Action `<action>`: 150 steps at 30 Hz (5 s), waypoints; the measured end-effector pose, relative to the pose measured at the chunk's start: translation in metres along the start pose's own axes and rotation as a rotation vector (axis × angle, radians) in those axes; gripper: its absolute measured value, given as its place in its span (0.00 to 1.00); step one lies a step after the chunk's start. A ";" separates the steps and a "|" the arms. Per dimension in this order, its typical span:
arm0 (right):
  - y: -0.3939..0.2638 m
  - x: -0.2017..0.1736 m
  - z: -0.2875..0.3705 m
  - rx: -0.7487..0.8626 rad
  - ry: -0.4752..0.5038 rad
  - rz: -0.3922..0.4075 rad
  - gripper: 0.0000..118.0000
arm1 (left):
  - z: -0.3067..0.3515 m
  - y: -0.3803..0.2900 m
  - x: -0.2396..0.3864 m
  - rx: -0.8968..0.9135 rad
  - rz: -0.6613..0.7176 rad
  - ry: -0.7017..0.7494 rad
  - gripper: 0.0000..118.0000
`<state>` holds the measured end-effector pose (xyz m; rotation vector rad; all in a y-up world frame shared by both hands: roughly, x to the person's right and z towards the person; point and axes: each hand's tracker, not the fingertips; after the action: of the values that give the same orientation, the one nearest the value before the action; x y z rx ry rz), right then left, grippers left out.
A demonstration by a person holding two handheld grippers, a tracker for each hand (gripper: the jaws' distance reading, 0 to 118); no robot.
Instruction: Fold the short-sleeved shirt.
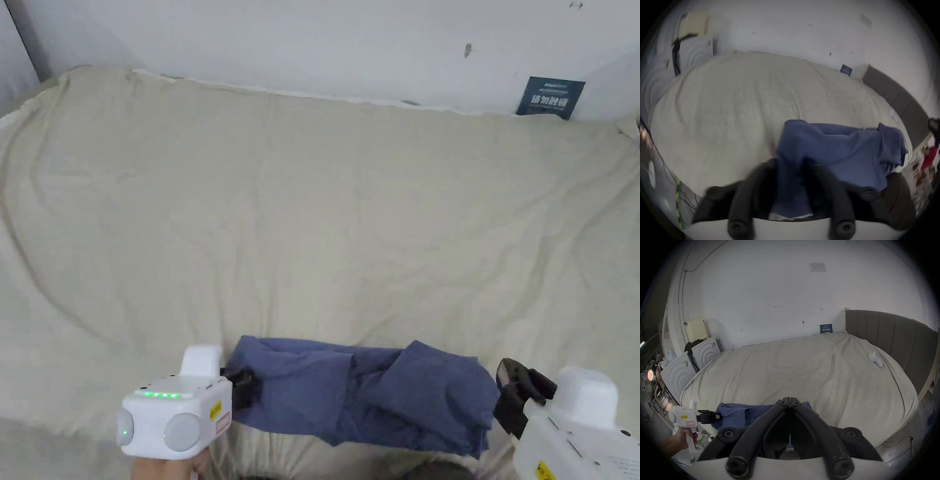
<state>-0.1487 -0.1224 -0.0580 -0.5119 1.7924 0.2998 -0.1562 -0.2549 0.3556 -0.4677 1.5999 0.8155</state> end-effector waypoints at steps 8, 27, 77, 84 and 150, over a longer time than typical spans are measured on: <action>0.001 0.006 -0.006 -0.009 -0.023 -0.019 0.00 | 0.022 0.056 -0.023 0.044 0.313 -0.222 0.04; 0.006 0.003 -0.010 -0.003 -0.023 -0.031 0.00 | 0.092 0.106 -0.002 0.205 0.116 -0.140 0.04; 0.000 0.023 0.014 0.005 -0.089 0.012 0.00 | 0.014 -0.066 0.279 0.101 -0.802 -0.127 0.00; 0.021 0.016 -0.007 -0.009 0.138 -0.025 0.00 | 0.076 -0.002 0.149 0.212 -0.325 -0.244 0.00; 0.027 -0.042 -0.133 -0.326 0.375 -0.177 0.00 | 0.000 0.243 -0.318 -0.190 -0.089 0.432 0.12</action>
<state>-0.2657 -0.1517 0.0176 -1.0059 2.0519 0.3943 -0.2625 -0.1373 0.7229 -0.8925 1.8865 0.8396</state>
